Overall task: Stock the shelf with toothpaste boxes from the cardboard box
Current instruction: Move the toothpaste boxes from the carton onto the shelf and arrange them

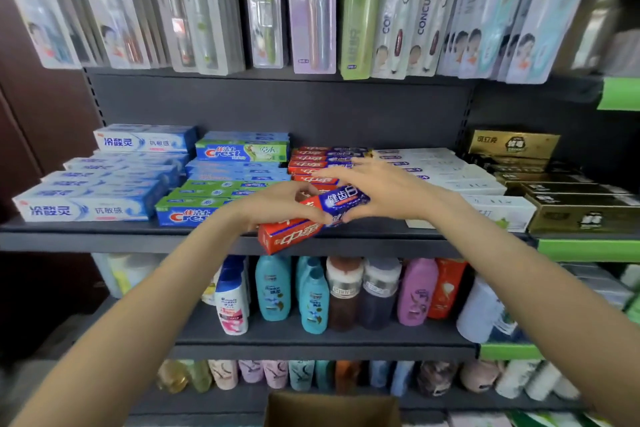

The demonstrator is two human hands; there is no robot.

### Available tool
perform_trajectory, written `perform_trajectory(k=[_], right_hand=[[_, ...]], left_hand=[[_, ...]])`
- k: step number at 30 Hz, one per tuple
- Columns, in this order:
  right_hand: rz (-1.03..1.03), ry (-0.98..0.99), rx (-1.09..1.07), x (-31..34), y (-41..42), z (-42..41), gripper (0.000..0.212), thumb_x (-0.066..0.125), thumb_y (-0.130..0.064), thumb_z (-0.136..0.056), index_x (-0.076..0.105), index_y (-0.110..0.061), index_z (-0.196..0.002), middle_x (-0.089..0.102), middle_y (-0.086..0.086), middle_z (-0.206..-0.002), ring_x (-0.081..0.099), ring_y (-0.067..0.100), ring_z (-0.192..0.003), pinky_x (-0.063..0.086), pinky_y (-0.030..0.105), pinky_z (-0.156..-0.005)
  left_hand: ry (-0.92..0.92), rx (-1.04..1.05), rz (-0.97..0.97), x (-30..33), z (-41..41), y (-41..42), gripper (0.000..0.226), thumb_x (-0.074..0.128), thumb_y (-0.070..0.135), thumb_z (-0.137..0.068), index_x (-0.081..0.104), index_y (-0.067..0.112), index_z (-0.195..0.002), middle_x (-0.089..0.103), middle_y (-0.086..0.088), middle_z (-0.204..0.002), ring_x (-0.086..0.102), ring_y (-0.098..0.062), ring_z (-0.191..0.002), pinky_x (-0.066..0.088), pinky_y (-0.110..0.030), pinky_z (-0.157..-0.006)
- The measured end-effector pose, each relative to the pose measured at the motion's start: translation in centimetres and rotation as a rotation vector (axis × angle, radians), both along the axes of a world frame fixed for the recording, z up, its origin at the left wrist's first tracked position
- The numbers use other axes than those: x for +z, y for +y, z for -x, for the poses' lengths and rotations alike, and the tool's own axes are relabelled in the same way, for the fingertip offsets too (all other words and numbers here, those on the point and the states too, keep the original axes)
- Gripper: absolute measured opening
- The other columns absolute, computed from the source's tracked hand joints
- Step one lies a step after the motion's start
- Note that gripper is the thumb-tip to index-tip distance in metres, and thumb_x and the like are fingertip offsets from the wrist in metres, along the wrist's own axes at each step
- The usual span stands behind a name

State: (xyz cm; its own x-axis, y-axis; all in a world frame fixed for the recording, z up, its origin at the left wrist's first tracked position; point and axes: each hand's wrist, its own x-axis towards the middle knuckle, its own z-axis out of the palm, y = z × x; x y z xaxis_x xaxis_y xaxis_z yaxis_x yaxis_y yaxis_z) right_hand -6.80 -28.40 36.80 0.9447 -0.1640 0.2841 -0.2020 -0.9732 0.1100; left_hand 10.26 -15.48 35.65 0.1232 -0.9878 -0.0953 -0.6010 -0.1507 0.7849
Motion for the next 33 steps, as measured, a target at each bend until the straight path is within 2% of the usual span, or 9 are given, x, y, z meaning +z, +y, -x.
perform_trajectory(k=[2,6,9,12,16,18,23,28,33], right_hand=[[-0.141,-0.065,-0.038,0.4,-0.7,0.6,0.057,0.068,-0.044,-0.082,0.041,-0.036,-0.132,0.058,-0.010,-0.125,0.053,0.009,-0.103,0.041,0.028,-0.084],[-0.085,-0.098,-0.081,0.9,-2.6,1.6,0.039,0.065,-0.043,-0.084,0.053,-0.033,-0.119,0.061,-0.007,-0.117,0.057,0.016,-0.102,0.044,0.034,-0.082],[0.088,-0.008,-0.202,0.5,-3.6,1.2,0.037,0.061,-0.047,-0.084,0.053,-0.033,-0.117,0.063,-0.002,-0.112,0.058,0.022,-0.103,0.042,0.034,-0.079],[0.065,-0.010,-0.233,-0.7,-3.8,0.3,0.037,0.062,-0.044,-0.085,0.052,-0.030,-0.118,0.063,0.002,-0.106,0.057,0.024,-0.099,0.046,0.036,-0.077],[0.166,0.008,-0.347,-2.5,-3.6,-1.3,0.038,0.062,-0.038,-0.087,0.051,-0.024,-0.120,0.062,0.005,-0.114,0.054,0.026,-0.107,0.039,0.035,-0.084],[0.325,0.072,-0.432,-3.6,-3.4,-2.4,0.034,0.059,-0.029,-0.090,0.049,-0.019,-0.121,0.060,0.005,-0.119,0.052,0.025,-0.113,0.036,0.037,-0.094],[0.406,0.077,-0.578,-5.0,-3.0,-3.6,0.045,0.057,-0.016,-0.089,0.043,-0.014,-0.132,0.057,0.010,-0.125,0.050,0.028,-0.118,0.035,0.041,-0.098],[0.310,-0.146,-0.597,-6.3,-0.9,-1.8,0.033,0.078,-0.024,-0.069,0.066,-0.015,-0.099,0.069,0.008,-0.093,0.064,0.030,-0.089,0.047,0.039,-0.080],[0.256,-0.406,-0.485,-6.6,2.1,3.7,0.021,0.054,-0.027,-0.082,0.067,-0.015,-0.094,0.069,0.002,-0.087,0.063,0.026,-0.082,0.047,0.036,-0.075]], left_hand=[[0.042,0.056,0.103,0.6,-0.6,-0.1,0.043,0.076,0.049,-0.066,0.058,0.034,-0.102,0.067,0.007,-0.100,0.066,-0.004,-0.079,0.050,-0.018,-0.072],[-0.002,0.275,0.454,0.3,-3.8,0.3,0.026,0.058,0.043,-0.088,0.061,0.026,-0.109,0.067,0.009,-0.108,0.062,-0.005,-0.100,0.047,-0.024,-0.088],[-0.322,0.283,0.377,-2.0,-6.1,0.4,0.036,0.054,0.048,-0.090,0.058,0.026,-0.118,0.061,0.010,-0.122,0.055,-0.009,-0.115,0.041,-0.031,-0.100],[-0.577,0.258,0.221,-3.9,-6.9,0.2,0.056,0.045,0.061,-0.086,0.052,0.027,-0.130,0.054,0.005,-0.135,0.054,-0.018,-0.118,0.039,-0.036,-0.101],[-0.709,0.239,0.234,-5.1,-7.1,-0.2,0.065,0.040,0.065,-0.081,0.054,0.023,-0.129,0.057,0.000,-0.132,0.053,-0.022,-0.119,0.040,-0.035,-0.098],[-0.748,0.260,0.279,-5.4,-7.2,-0.5,0.053,0.049,0.055,-0.086,0.055,0.021,-0.127,0.059,-0.002,-0.130,0.054,-0.023,-0.117,0.041,-0.034,-0.096],[-0.797,0.316,0.296,-5.7,-6.4,-1.0,0.043,0.053,0.042,-0.088,0.056,0.018,-0.124,0.059,-0.004,-0.128,0.053,-0.026,-0.116,0.039,-0.037,-0.098],[-0.744,0.248,0.553,-6.2,-4.8,-1.4,0.040,0.045,0.044,-0.080,0.063,0.019,-0.106,0.064,-0.002,-0.108,0.056,-0.026,-0.102,0.041,-0.038,-0.089],[-0.569,0.053,0.881,-4.7,0.6,-2.6,0.027,0.049,0.033,-0.085,0.064,0.019,-0.102,0.065,0.005,-0.096,0.059,-0.015,-0.092,0.046,-0.030,-0.080]])
